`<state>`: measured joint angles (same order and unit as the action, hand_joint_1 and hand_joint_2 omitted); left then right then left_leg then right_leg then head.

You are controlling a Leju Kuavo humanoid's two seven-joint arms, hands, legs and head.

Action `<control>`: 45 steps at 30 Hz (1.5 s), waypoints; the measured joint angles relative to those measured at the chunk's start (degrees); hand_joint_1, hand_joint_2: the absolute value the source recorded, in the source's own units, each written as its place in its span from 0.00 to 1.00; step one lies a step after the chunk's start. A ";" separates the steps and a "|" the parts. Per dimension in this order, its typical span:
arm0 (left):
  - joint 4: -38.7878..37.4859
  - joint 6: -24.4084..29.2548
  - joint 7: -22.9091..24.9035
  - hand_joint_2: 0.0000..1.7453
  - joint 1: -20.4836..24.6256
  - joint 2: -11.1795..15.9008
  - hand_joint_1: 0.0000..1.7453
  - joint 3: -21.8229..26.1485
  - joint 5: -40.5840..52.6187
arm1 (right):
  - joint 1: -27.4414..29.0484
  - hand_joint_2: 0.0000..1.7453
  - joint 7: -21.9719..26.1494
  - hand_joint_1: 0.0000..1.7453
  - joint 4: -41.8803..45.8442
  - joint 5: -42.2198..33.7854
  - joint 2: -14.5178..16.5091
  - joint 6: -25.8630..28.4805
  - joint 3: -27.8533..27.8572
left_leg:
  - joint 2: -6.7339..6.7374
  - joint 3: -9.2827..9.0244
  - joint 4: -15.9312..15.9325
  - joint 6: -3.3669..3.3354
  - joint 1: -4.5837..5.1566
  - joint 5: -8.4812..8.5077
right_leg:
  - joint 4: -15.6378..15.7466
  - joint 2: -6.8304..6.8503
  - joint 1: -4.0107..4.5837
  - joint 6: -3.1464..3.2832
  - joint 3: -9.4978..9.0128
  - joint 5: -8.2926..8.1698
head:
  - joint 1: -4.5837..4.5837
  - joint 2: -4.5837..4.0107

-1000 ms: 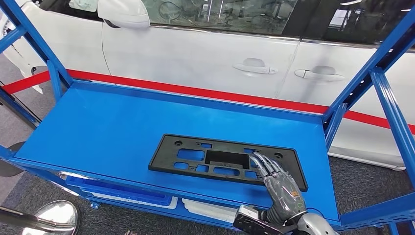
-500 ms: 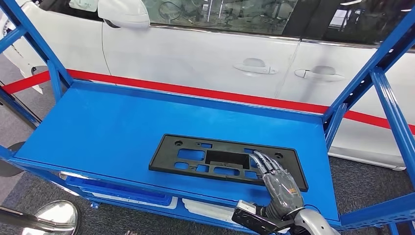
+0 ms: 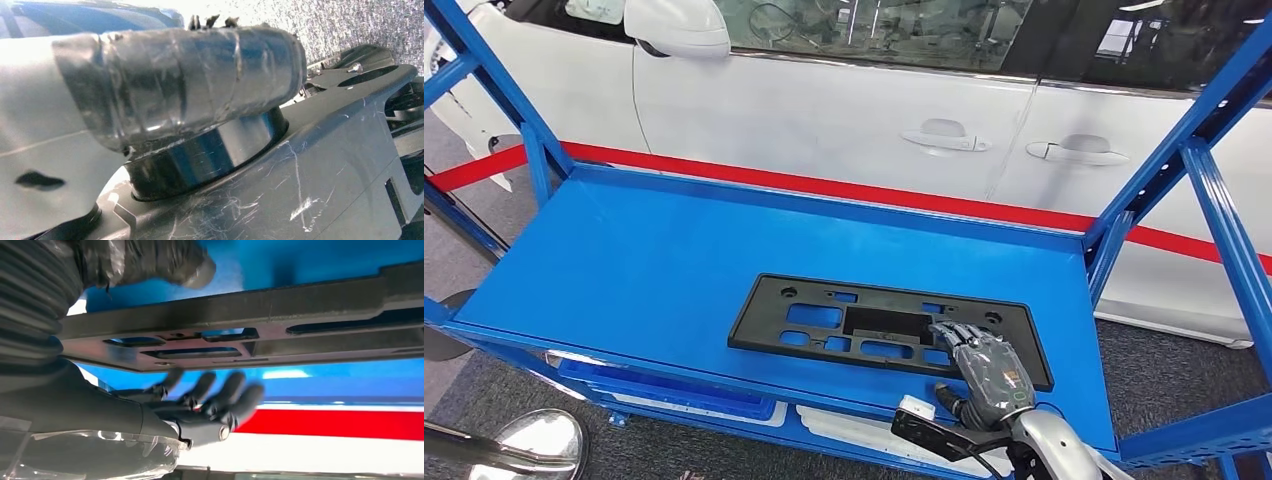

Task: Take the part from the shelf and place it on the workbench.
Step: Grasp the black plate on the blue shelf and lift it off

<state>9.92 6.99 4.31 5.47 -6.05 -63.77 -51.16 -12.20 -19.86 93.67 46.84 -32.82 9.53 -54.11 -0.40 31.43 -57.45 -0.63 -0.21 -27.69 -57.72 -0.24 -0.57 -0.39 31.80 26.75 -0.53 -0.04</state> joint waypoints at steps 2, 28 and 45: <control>0.00 0.00 -0.03 0.00 0.01 0.00 0.00 -0.07 0.02 | -0.26 1.00 0.17 0.91 -0.79 0.04 0.32 0.04 0.04 | 0.00 0.00 0.00 0.00 0.00 0.00 | 0.00 0.00 0.00 0.00 0.00 0.00 | 0.00 0.00; 0.00 2.20 -1.60 1.00 -0.05 -0.01 0.00 -0.26 -1.23 | -1.17 1.00 1.37 1.00 -2.79 3.05 2.67 2.59 1.44 | 0.00 -0.13 0.00 -0.02 0.00 0.02 | 0.00 0.00 0.00 0.00 -0.10 0.00 | -0.01 0.00; 0.00 4.27 -2.86 1.00 -0.12 -0.02 0.00 -0.29 -3.82 | 2.69 1.00 8.31 1.00 11.05 -6.99 2.70 13.50 4.62 | 0.03 -0.03 -0.06 -0.04 0.19 0.01 | 0.02 -0.01 -0.10 -0.02 -0.03 -0.01 | -0.01 0.00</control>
<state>9.92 11.26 1.45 5.35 -6.08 -64.06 -54.98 -9.51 -11.55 104.72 39.85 -30.12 23.03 -49.48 -0.37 31.40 -57.51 -0.67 -0.02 -27.68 -57.70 -0.24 -0.67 -0.40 31.77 26.74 -0.54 -0.04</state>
